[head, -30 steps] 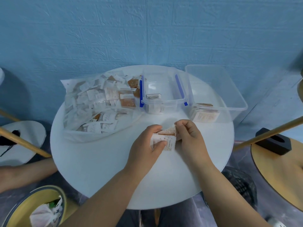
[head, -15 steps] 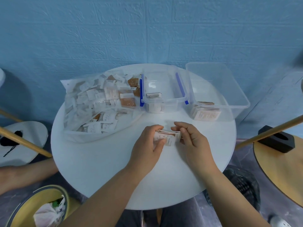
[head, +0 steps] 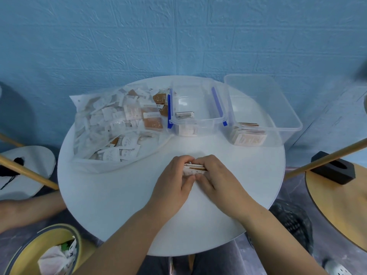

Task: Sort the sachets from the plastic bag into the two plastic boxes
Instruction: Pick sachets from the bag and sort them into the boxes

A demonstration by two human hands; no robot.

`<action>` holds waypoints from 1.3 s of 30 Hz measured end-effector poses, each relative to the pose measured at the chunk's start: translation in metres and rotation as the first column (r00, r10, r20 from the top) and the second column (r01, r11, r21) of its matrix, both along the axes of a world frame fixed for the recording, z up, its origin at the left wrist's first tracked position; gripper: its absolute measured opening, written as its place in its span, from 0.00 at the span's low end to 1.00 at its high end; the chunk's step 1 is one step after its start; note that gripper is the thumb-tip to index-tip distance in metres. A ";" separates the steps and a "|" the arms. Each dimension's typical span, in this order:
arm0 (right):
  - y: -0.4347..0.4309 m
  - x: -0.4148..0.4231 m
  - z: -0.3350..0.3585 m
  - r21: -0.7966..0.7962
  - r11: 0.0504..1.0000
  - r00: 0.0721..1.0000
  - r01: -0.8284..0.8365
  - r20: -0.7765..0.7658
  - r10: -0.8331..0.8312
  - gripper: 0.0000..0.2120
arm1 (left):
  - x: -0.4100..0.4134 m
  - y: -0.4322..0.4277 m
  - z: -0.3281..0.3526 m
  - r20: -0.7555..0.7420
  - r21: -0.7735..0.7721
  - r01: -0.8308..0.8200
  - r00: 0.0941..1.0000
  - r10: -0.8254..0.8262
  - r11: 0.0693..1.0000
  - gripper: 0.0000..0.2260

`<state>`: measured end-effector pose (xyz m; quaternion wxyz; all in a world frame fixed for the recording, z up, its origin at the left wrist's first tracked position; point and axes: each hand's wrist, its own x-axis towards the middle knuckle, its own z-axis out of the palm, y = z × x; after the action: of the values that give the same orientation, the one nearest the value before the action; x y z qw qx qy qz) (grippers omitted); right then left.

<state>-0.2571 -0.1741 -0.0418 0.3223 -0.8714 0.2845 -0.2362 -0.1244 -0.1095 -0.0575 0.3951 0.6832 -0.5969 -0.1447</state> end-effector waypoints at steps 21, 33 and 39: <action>-0.167 -0.055 0.091 0.089 0.956 0.960 0.279 -0.024 -0.278 0.11 | -0.039 -0.128 0.041 0.357 -0.215 0.026 0.933 0.054 0.976 0.20; -0.198 -0.024 0.066 0.110 0.980 0.895 0.167 -0.434 -0.104 0.10 | -0.039 -0.133 0.027 0.374 -0.231 0.002 0.923 0.087 0.973 0.18; -0.199 -0.037 0.071 0.361 0.923 0.920 0.134 -0.392 0.019 0.05 | -0.039 -0.133 0.027 0.376 -0.227 0.000 0.922 0.088 0.974 0.19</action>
<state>-0.2942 -0.3731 0.0295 0.4152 -0.8126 0.4089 -0.0090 -0.1630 -0.2422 -0.0307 0.3481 0.6629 -0.6593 0.0686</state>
